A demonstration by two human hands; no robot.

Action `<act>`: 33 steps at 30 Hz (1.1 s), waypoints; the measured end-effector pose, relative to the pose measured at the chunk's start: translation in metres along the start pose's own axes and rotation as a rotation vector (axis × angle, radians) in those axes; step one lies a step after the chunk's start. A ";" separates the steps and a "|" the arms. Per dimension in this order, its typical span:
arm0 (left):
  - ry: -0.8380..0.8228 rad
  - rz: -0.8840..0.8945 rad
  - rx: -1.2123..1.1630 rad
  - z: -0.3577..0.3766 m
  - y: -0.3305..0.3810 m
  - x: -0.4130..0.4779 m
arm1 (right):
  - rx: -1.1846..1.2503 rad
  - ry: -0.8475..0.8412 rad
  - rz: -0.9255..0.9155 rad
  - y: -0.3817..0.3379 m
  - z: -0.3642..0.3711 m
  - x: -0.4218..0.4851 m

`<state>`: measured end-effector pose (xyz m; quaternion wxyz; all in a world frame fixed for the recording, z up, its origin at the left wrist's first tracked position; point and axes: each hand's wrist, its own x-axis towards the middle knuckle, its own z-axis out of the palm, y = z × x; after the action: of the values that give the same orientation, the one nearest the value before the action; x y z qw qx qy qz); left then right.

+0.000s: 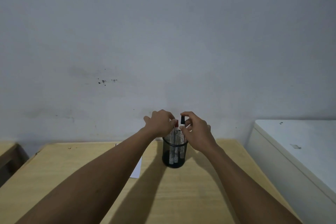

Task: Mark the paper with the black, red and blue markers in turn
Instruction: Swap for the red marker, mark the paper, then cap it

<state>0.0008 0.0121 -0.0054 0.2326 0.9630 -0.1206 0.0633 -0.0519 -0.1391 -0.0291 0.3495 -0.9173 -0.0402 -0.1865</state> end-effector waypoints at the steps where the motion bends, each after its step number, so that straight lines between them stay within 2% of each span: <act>1: -0.003 -0.002 -0.013 0.001 -0.001 0.001 | -0.008 -0.008 0.001 0.001 0.001 0.001; 16: 0.020 0.009 -0.126 0.008 0.002 0.011 | -0.056 -0.041 0.093 0.003 0.003 0.010; 19: 0.069 0.019 -0.163 0.001 0.007 0.007 | -0.029 -0.020 0.101 -0.001 -0.001 0.008; 24: 0.258 0.104 -0.291 -0.028 0.018 -0.005 | 0.114 0.150 0.095 -0.020 -0.022 0.001; 28: 0.296 0.071 -0.539 -0.073 0.033 -0.022 | 0.129 0.016 0.018 -0.049 -0.039 -0.003; 30: 0.317 0.066 -0.690 -0.096 0.039 -0.035 | 0.262 -0.045 0.008 -0.063 -0.045 -0.008; 33: 0.354 0.043 -0.855 -0.128 0.042 -0.062 | 0.628 0.005 0.060 -0.086 -0.063 -0.018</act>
<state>-0.0781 0.0475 0.1145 0.6246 0.7522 -0.1143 0.1764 -0.1053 -0.1144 0.0612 0.6213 -0.7647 -0.0679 -0.1569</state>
